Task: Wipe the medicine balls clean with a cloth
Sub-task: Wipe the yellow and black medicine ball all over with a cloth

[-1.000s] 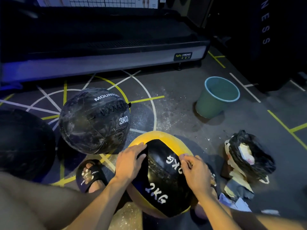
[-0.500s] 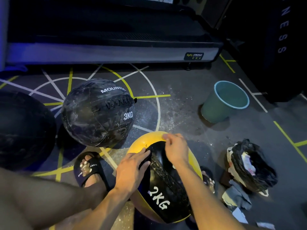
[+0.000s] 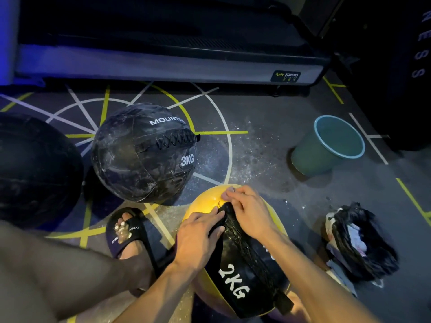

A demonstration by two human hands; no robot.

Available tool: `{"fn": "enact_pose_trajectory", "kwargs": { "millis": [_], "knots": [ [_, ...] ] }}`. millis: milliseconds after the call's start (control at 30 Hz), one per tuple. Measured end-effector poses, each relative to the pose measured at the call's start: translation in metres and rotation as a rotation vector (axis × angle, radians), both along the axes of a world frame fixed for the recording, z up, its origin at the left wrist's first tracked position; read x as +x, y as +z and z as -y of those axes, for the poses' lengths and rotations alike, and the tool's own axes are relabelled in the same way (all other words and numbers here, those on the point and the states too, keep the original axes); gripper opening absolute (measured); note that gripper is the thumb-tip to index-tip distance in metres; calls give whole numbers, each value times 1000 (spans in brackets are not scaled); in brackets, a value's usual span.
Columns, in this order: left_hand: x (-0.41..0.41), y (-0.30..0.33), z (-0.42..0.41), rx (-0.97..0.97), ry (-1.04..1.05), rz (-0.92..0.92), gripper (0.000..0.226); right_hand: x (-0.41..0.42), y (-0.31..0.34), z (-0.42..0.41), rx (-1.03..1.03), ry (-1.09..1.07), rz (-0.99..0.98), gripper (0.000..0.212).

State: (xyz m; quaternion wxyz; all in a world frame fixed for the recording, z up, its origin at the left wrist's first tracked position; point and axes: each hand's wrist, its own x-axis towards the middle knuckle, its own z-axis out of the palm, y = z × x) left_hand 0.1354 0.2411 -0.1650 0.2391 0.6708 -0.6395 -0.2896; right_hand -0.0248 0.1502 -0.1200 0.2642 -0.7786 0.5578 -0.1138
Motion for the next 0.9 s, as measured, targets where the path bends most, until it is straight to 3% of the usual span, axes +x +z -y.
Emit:
{"fn": "enact_pose_trajectory", "kwargs": {
  "millis": [67,200,400,567,700,767,800,900],
  "knots": [
    [0,3,2,14,-26,8,49,-18,2,13,10,-7,-91,34],
    [-9,7,4,-3,-97,28,54,-40,4,37,139,-248,-196,29],
    [-9,10,5,-55,-95,-13,54,0,11,25,53,210,-112,38],
    [-18,19,4,-68,-180,-96,56,-17,17,66,183,-111,-248,30],
    [-20,14,8,-42,-166,-73,56,14,22,48,181,201,-184,32],
    [-20,14,10,-42,-176,-61,57,11,30,55,209,256,-193,25],
    [-21,14,10,-41,-189,-58,56,6,31,64,217,205,-221,19],
    [-24,14,13,-70,-205,-62,55,-11,25,90,191,-19,-348,29]
  ]
}}
